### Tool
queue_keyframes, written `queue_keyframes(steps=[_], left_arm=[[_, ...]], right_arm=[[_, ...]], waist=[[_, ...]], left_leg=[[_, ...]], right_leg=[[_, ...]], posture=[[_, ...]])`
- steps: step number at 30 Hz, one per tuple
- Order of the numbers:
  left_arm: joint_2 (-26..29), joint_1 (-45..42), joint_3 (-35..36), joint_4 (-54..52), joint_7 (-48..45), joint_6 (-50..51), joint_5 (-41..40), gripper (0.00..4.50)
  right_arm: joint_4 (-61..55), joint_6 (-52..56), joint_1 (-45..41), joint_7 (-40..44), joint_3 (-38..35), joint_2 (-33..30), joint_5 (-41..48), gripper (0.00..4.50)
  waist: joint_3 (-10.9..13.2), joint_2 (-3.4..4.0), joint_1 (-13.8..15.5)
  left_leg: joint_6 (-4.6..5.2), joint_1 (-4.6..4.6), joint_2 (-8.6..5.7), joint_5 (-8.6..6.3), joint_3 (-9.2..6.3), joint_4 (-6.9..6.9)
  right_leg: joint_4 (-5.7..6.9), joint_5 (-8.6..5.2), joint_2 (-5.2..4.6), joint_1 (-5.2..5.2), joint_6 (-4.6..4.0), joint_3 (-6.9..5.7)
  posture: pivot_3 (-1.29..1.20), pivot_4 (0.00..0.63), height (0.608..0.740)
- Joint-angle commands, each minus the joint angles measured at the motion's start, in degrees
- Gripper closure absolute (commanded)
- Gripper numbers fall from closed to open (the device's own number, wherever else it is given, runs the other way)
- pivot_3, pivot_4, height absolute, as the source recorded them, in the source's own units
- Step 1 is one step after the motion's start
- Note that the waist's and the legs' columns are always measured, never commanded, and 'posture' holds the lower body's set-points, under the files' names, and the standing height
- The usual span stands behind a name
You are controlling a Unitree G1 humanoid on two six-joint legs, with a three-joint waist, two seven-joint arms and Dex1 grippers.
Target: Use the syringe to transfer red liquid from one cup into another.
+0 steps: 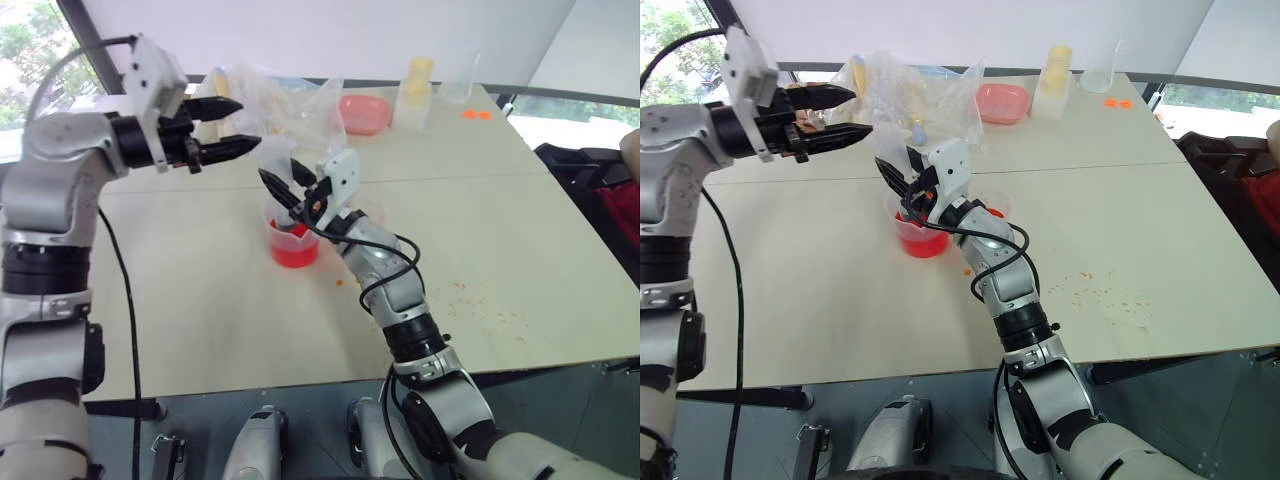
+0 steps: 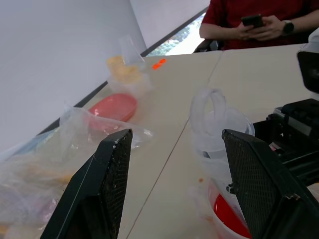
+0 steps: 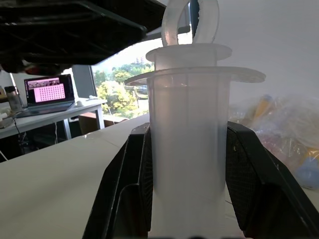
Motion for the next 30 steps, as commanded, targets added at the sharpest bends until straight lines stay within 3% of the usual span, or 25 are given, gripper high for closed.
queue_keyframes(steps=[1,14,15,21,30], left_arm=[[-1.2,-3.5,-0.1,2.1,-0.4,-3.5,2.2,1.48],[-7.5,-9.7,-5.6,16.9,2.2,-19.2,14.9,1.48],[-7.9,-10.1,-5.3,17.2,2.0,-19.7,14.7,2.05],[-10.4,-12.8,-2.3,20.8,4.8,-21.9,13.4,4.45],[-9.2,-15.6,-1.0,23.5,5.3,-23.3,13.3,4.45]], right_arm=[[-1.1,-1.6,-0.7,0.2,0.2,0.2,-0.3,3.10],[-1.5,-2.6,0.1,0.0,1.5,0.7,-2.3,3.10],[-1.5,-2.6,0.1,0.0,1.5,0.8,-2.4,3.10],[-1.0,-2.8,0.7,0.3,2.0,1.4,-2.8,3.10],[0.2,-3.3,2.4,1.3,4.5,3.5,-3.2,3.10]], waist=[[0.0,0.00,0.0],[0.0,-0.01,0.0],[0.0,-0.01,0.0],[0.0,-0.01,-0.1],[0.0,-0.01,-0.1]], left_leg=[[0.00,0.00,0.00,0.00,0.00,0.00],[0.00,0.00,-0.01,0.00,0.01,0.00],[0.00,0.00,-0.01,0.00,0.01,0.00],[0.01,-0.01,-0.01,0.00,0.01,0.01],[0.01,-0.01,-0.01,0.00,0.00,0.03]], right_leg=[[0.00,0.00,0.00,0.00,0.00,0.00],[0.02,0.00,0.00,-0.01,0.00,0.01],[0.02,0.00,0.00,-0.01,0.00,0.01],[0.02,0.00,0.00,-0.01,0.00,0.01],[0.04,0.00,0.00,-0.01,0.01,0.01]], posture=[[0.00,0.150,0.740],[0.00,0.150,0.740],[0.00,0.150,0.740],[0.00,0.150,0.740],[0.00,0.150,0.740]])
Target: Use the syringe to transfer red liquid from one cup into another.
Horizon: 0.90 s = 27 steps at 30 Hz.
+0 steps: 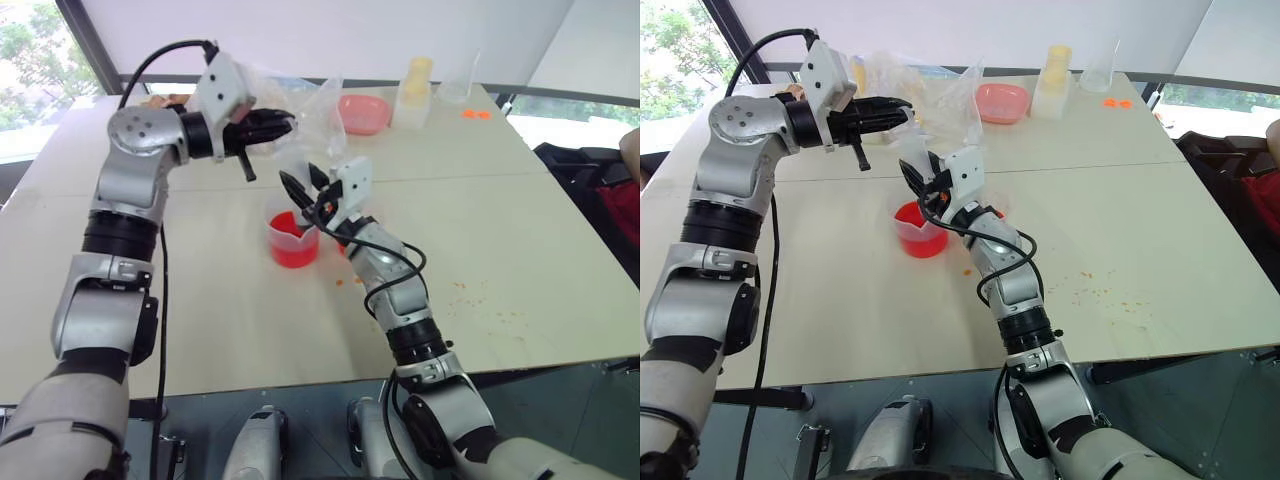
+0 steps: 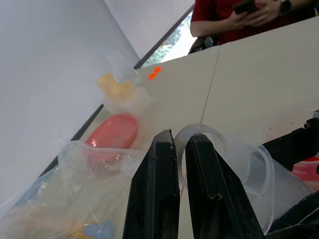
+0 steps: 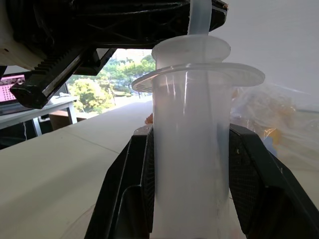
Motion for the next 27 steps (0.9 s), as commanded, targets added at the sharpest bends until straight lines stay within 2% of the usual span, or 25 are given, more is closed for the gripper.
queue_keyframes(steps=[1,9,15,18,22,24,27], left_arm=[[2.5,-6.2,5.2,2.6,5.3,-1.1,0.5,4.45],[4.4,-8.6,4.9,6.5,5.0,-3.8,1.2,4.45],[4.7,-6.6,4.4,4.7,2.6,-2.3,-0.1,4.45],[5.6,-4.2,4.0,2.6,0.3,0.5,-0.9,3.37],[6.9,-0.4,4.9,-1.7,-0.3,3.9,-1.7,1.50],[8.2,3.3,7.8,-7.3,-2.4,13.2,-7.2,0.67],[10.5,9.0,12.5,-16.2,-4.8,26.4,-16.4,0.67]], right_arm=[[-1.4,-2.1,0.5,4.6,7.0,3.1,-0.5,3.10],[-1.4,-2.2,1.0,5.6,8.6,4.6,-0.8,3.10],[-1.3,-2.4,0.6,5.4,8.4,4.8,-1.0,3.10],[-2.4,-2.2,-0.4,4.7,7.6,4.5,-0.8,3.10],[-8.2,0.4,-2.6,3.0,5.6,3.7,1.1,3.10],[-12.2,2.5,-3.9,1.1,3.5,3.4,2.5,3.10],[-15.2,4.6,-4.3,-0.4,2.4,3.2,3.0,3.10]], waist=[[0.0,0.00,0.0],[0.0,0.00,0.0],[0.0,0.00,0.0],[0.0,0.00,-0.3],[0.0,0.00,-0.5],[0.0,0.00,-0.5],[0.0,0.00,-0.9]], left_leg=[[0.00,0.00,0.00,0.00,0.00,0.00],[0.00,0.00,0.01,0.00,0.00,0.00],[0.00,0.00,0.00,0.00,0.00,0.01],[0.00,0.00,0.01,0.00,0.00,0.00],[0.00,0.02,0.02,0.00,-0.01,-0.01],[0.00,0.00,0.02,0.00,-0.02,0.02],[0.00,-0.03,0.03,0.00,-0.05,0.04]], right_leg=[[0.00,0.00,0.00,0.00,0.00,0.00],[0.04,0.00,0.01,-0.02,0.00,0.00],[0.04,0.00,0.01,-0.02,0.00,0.00],[0.04,0.00,0.01,-0.03,0.00,0.00],[0.09,0.00,0.03,-0.04,0.00,0.01],[0.14,0.00,0.02,-0.05,0.00,0.01],[0.45,-0.01,-0.01,-0.16,0.01,0.07]], posture=[[0.00,0.150,0.740],[0.00,0.150,0.740],[0.00,0.150,0.740],[0.00,0.150,0.740],[0.00,0.150,0.740],[0.00,0.150,0.740],[0.00,0.150,0.740]])
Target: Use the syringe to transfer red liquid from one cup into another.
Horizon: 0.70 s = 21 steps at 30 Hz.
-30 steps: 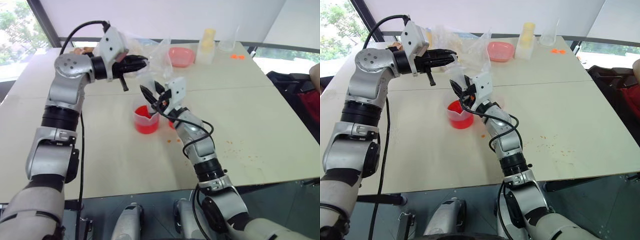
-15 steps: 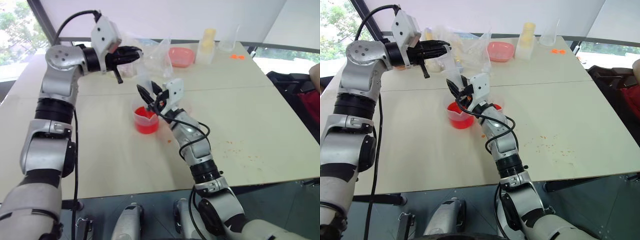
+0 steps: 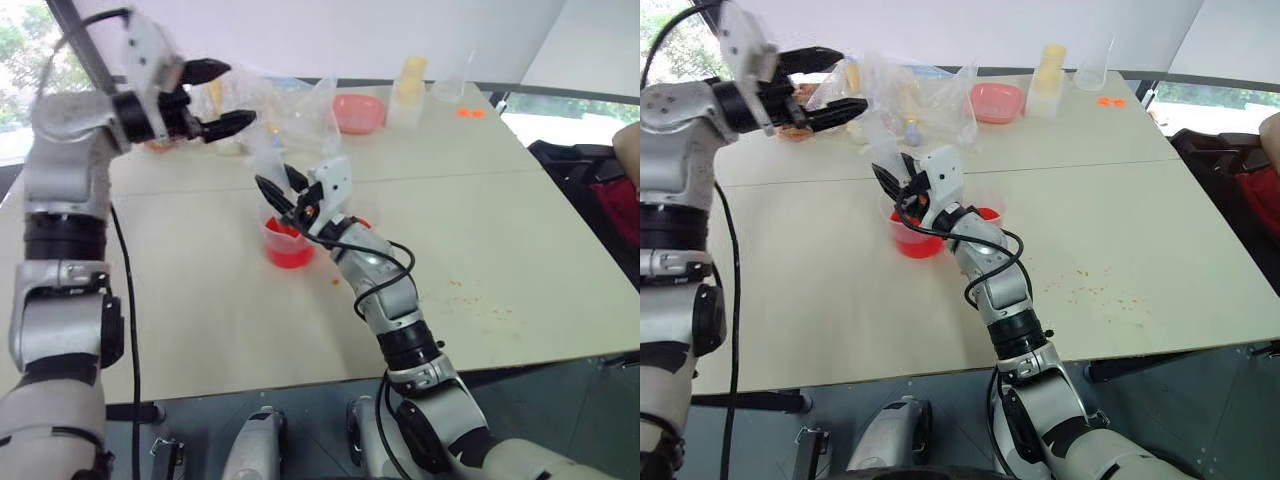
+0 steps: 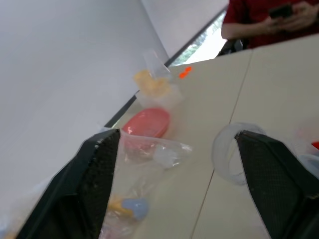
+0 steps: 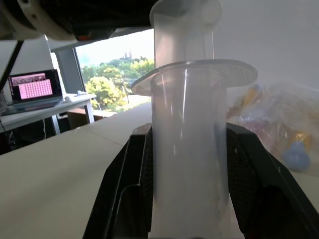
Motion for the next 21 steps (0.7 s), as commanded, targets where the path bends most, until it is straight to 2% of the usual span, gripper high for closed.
queue_keyframes(steps=[1,4,8,15,18,21], left_arm=[[2.8,6.8,3.5,-10.1,-3.0,13.6,-8.8,0.67],[5.6,14.8,8.1,-18.2,-2.0,21.5,-14.5,0.67],[6.0,20.6,12.4,-23.0,1.8,25.8,-18.0,0.67],[6.1,22.7,13.9,-25.3,4.8,27.4,-19.8,0.67],[1.7,23.9,11.6,-26.3,8.0,25.3,-18.5,0.67],[-0.2,22.0,9.4,-25.3,8.1,24.2,-17.7,0.67]], right_arm=[[-9.5,-0.7,-3.8,-1.0,-0.7,1.3,2.3,3.10],[-10.5,-0.5,-3.0,-2.0,-0.8,1.8,2.7,3.10],[-10.6,-0.7,-2.9,-3.6,-1.6,2.4,4.0,3.10],[-10.5,-1.1,-3.1,-4.6,-1.3,2.0,5.2,3.10],[-14.4,1.0,-5.6,-7.2,-9.8,-4.1,7.9,3.10],[-15.8,1.4,-3.9,-7.6,-12.0,-8.4,7.7,3.10]], waist=[[0.0,0.00,-0.3],[0.0,-0.02,-0.6],[0.0,-0.07,-0.4],[0.0,-0.07,-0.2],[0.0,-0.06,0.4],[0.0,-0.13,1.5]], left_leg=[[0.00,0.00,0.00,0.00,-0.02,0.00],[0.00,0.06,0.01,0.00,-0.10,-0.01],[-0.02,0.06,0.04,0.01,-0.14,0.08],[-0.04,0.13,0.01,0.02,-0.11,0.09],[-0.05,0.12,0.02,0.02,-0.10,0.09],[-0.06,0.07,0.01,0.03,-0.08,0.16]], right_leg=[[0.00,0.00,0.00,0.00,0.00,0.00],[0.06,-0.01,-0.03,0.02,0.00,0.04],[0.05,-0.01,-0.02,0.01,-0.01,0.02],[0.06,-0.01,-0.05,0.03,-0.02,0.06],[0.06,-0.01,-0.05,0.02,-0.02,0.06],[0.00,-0.01,-0.15,0.06,-0.02,0.04]], posture=[[0.00,0.150,0.740],[0.00,0.150,0.740],[0.00,0.150,0.740],[0.00,0.150,0.740],[0.00,0.150,0.740],[0.00,0.150,0.740]])
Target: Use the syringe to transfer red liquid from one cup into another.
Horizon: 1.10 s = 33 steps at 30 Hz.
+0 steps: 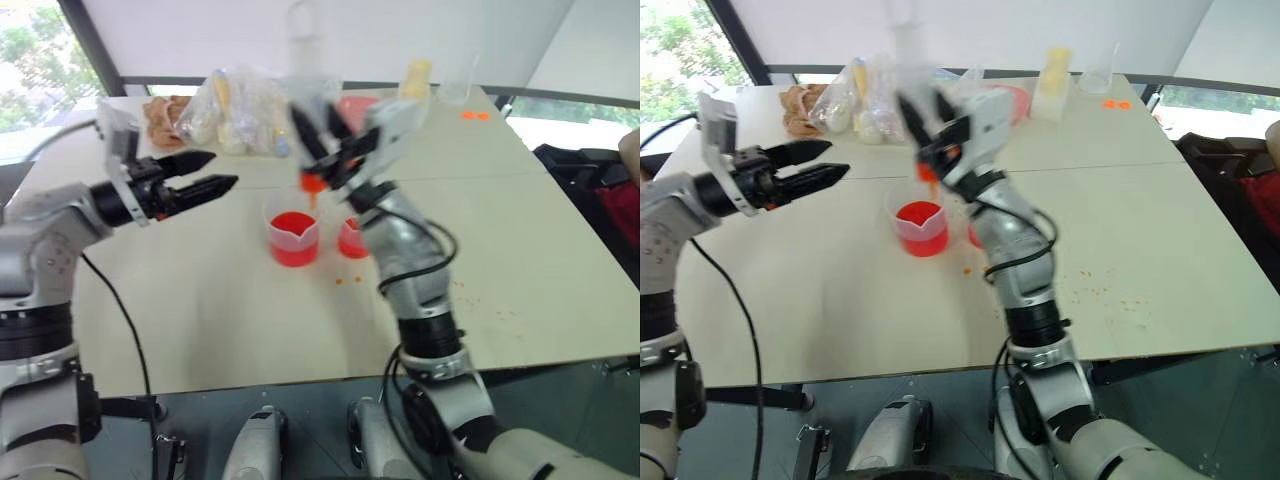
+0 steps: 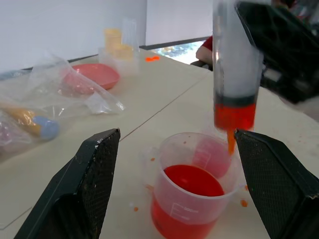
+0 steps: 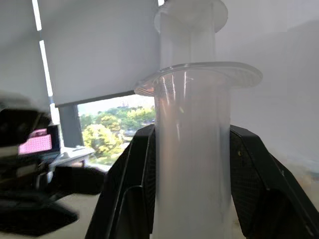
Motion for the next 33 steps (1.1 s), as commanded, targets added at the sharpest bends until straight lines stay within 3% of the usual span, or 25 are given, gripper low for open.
queue_keyframes(steps=[1,10,16,22,33], left_arm=[[-0.5,-2.7,-1.4,-0.1,0.0,-2.0,0.5,0.67],[-1.8,-9.0,-5.0,5.6,-2.3,-5.5,2.3,0.67],[-4.5,-13.9,-7.1,9.0,-2.8,-9.0,4.7,0.67],[-15.8,-35.6,-10.9,29.4,-1.2,-26.4,13.1,0.67],[-21.3,-44.9,-13.7,48.0,-5.1,-42.0,21.3,0.67]], right_arm=[[-4.3,-0.5,0.9,-0.6,-3.1,-3.1,0.5,3.10],[-6.4,0.8,3.2,-2.8,-4.6,-4.7,1.1,3.10],[-6.1,0.3,4.3,-3.3,-3.6,-3.7,1.0,3.10],[-0.2,-5.5,6.4,-1.8,-0.4,-2.6,-2.4,3.10],[2.0,-8.9,7.5,-2.0,0.4,-2.9,-4.3,3.10]], waist=[[0.0,-0.03,0.1],[0.0,0.02,-0.9],[0.0,0.01,-0.1],[0.0,-0.05,1.1],[0.0,0.04,-0.5]], left_leg=[[0.00,0.00,-0.05,0.00,0.04,-0.01],[0.01,0.10,-0.03,0.00,0.17,-0.16],[0.01,0.00,-0.05,0.00,0.10,-0.04],[0.01,-0.07,-0.12,0.00,0.08,0.06],[0.11,-0.04,-0.11,-0.06,0.15,-0.17]], right_leg=[[-0.05,0.00,0.00,0.04,0.00,0.00],[0.02,-0.01,0.14,-0.02,-0.02,0.06],[-0.01,-0.01,0.13,0.00,-0.01,-0.05],[-0.38,0.01,0.15,0.21,0.01,-0.11],[-0.73,0.10,0.14,0.29,0.18,-0.06]], posture=[[0.00,0.150,0.740],[0.00,0.150,0.740],[0.00,0.150,0.740],[0.00,0.150,0.740],[0.00,0.150,0.740]])
